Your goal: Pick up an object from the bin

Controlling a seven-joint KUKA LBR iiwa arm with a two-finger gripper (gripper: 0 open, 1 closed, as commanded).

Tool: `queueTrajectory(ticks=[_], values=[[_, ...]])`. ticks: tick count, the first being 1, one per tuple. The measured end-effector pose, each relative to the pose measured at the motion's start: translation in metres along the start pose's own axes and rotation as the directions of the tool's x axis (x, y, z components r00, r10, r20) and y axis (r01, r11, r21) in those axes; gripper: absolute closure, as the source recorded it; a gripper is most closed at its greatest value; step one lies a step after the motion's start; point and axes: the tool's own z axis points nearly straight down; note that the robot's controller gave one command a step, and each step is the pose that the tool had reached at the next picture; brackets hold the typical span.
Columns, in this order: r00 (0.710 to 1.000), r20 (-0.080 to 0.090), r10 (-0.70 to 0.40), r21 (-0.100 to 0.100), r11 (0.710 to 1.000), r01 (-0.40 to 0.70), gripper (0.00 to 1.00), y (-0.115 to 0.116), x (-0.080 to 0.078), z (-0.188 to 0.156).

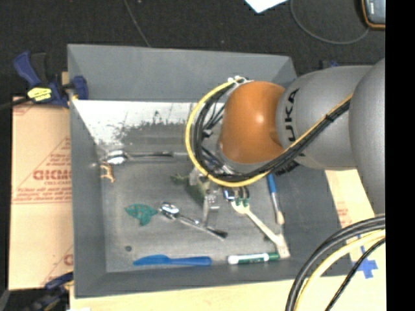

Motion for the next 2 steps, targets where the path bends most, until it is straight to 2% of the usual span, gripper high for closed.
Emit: queueTrajectory(ticks=[1, 2], values=[[1.000, 0.008, 0.003, -0.001, 1.000, -0.003, 0.00, 0.000, -0.002, -0.005], [0.992, 0.007, 0.127, -0.003, 0.992, -0.127, 0.00, 0.028, 0.017, 0.065]])
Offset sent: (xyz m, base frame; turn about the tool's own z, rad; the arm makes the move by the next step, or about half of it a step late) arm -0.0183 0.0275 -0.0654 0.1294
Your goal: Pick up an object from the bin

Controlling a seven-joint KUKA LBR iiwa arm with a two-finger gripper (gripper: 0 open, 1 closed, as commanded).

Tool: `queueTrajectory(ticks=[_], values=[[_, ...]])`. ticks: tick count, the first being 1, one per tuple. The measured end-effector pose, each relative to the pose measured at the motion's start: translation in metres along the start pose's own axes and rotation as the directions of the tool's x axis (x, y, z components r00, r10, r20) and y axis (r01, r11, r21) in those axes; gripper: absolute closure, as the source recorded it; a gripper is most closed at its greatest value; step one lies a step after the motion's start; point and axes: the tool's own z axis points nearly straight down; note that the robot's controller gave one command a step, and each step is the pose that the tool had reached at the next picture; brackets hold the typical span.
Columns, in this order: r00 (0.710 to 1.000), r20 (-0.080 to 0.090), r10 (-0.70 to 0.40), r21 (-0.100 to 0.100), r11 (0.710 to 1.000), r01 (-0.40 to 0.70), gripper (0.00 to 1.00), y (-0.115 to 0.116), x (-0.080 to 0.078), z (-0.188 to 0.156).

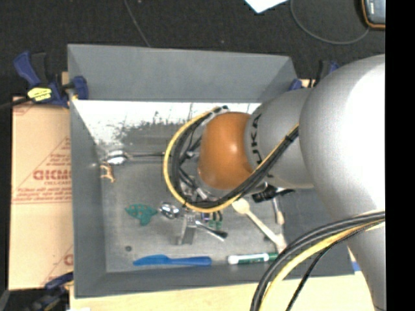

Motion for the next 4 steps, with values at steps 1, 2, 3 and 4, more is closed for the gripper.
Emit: queueTrajectory(ticks=[1, 2, 3, 4], values=[[0.999, 0.014, -0.051, 0.003, 0.999, 0.051, 0.00, -0.058, -0.065, -0.001], [1.000, 0.001, -0.016, -0.002, 1.000, 0.016, 0.00, -0.003, -0.007, -0.001], [1.000, 0.020, -0.004, 0.003, 1.000, 0.004, 0.00, -0.077, 0.018, -0.001], [1.000, 0.015, -0.024, -0.007, 1.000, 0.024, 1.00, -0.016, -0.002, -0.002]])
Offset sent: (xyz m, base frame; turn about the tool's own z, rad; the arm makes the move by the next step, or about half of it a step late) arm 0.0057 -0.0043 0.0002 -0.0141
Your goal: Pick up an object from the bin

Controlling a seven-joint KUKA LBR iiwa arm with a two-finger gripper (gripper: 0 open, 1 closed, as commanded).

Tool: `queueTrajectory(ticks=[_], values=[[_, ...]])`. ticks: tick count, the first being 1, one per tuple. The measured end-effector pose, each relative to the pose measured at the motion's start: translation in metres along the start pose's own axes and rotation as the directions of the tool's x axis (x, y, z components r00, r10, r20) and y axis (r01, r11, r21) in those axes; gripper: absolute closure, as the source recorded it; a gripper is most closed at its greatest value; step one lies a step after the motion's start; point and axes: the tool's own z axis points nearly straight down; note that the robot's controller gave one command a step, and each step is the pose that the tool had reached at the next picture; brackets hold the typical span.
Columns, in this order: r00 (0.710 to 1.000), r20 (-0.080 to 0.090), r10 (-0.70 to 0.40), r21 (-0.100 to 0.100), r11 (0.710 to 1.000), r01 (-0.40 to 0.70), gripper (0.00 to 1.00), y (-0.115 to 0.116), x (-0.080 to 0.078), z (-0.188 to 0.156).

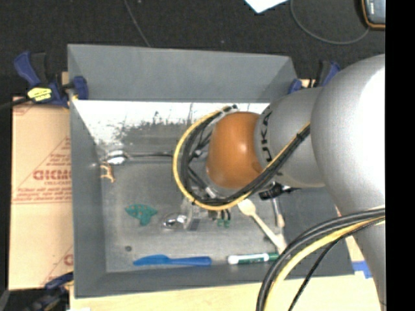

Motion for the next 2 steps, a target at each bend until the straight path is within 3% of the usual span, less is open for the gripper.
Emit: queueTrajectory(ticks=[1, 2], values=[[1.000, 0.000, 0.000, 0.000, 1.000, 0.000, 1.00, 0.000, 0.000, 0.000], [1.000, -0.010, 0.001, 0.002, 1.000, -0.001, 1.00, -0.001, 0.003, -0.022]])
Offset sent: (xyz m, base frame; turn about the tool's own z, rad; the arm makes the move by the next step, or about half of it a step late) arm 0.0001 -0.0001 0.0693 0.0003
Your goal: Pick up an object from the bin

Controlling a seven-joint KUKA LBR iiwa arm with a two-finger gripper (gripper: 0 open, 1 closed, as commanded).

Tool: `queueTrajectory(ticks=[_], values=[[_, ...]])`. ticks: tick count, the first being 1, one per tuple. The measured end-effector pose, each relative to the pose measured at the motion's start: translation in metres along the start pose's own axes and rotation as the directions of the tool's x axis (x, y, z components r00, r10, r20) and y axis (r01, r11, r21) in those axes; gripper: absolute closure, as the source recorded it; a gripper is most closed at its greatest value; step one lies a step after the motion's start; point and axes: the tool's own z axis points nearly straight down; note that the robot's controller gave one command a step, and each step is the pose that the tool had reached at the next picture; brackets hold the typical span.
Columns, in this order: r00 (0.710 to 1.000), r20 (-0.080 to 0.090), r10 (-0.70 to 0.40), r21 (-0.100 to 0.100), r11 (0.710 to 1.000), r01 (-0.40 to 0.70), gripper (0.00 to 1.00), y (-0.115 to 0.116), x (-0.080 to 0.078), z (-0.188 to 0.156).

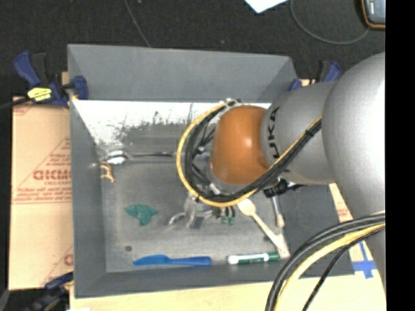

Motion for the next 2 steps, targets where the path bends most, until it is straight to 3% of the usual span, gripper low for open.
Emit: queueTrajectory(ticks=[2], values=[[1.000, 0.007, -0.002, -0.002, 1.000, 0.002, 1.00, 0.001, -0.003, -0.081]])
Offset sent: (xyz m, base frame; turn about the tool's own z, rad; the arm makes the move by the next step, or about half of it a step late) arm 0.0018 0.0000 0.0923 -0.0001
